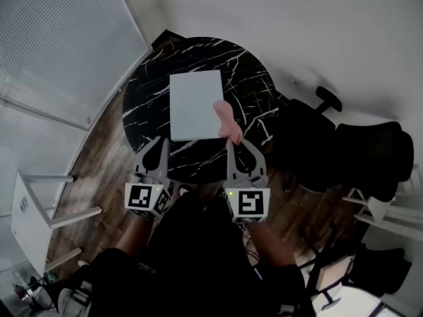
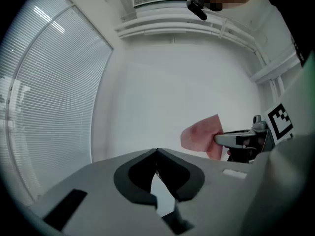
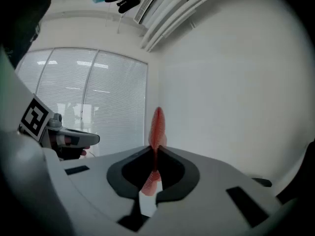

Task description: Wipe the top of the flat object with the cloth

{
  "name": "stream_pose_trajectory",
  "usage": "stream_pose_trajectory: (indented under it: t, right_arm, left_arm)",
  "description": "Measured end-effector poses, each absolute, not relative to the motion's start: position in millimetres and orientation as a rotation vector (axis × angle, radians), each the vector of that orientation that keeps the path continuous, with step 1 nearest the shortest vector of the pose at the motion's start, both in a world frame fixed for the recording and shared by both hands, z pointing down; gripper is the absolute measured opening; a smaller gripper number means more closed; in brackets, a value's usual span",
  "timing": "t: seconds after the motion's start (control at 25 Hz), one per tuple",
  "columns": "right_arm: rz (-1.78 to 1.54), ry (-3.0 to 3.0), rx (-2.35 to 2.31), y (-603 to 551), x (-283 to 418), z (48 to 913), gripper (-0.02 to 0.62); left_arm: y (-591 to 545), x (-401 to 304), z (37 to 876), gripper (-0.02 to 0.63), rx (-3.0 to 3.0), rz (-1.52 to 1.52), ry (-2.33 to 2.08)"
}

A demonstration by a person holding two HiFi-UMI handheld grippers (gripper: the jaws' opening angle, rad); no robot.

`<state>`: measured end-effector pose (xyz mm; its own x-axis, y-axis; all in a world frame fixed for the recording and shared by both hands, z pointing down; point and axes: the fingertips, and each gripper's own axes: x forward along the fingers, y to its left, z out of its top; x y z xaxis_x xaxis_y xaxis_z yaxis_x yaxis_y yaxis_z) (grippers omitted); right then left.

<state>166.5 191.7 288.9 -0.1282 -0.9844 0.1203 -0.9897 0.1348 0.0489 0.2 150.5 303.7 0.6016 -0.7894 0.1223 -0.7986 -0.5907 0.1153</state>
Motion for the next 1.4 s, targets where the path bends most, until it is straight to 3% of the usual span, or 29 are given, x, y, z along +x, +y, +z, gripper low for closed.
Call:
stream_pose_trajectory:
  t: [0.92, 1.4]
  right_arm:
    - [0.081, -2.191, 2.009, 180, 91, 299, 0.008]
    - [0.138, -2.181, 1.97, 142, 125, 321, 0.008]
  left_arm:
    - [137, -78, 337, -0.002, 2.647, 0.11, -1.189]
    - [99, -37, 353, -0.002, 2.648, 0.164, -1.16]
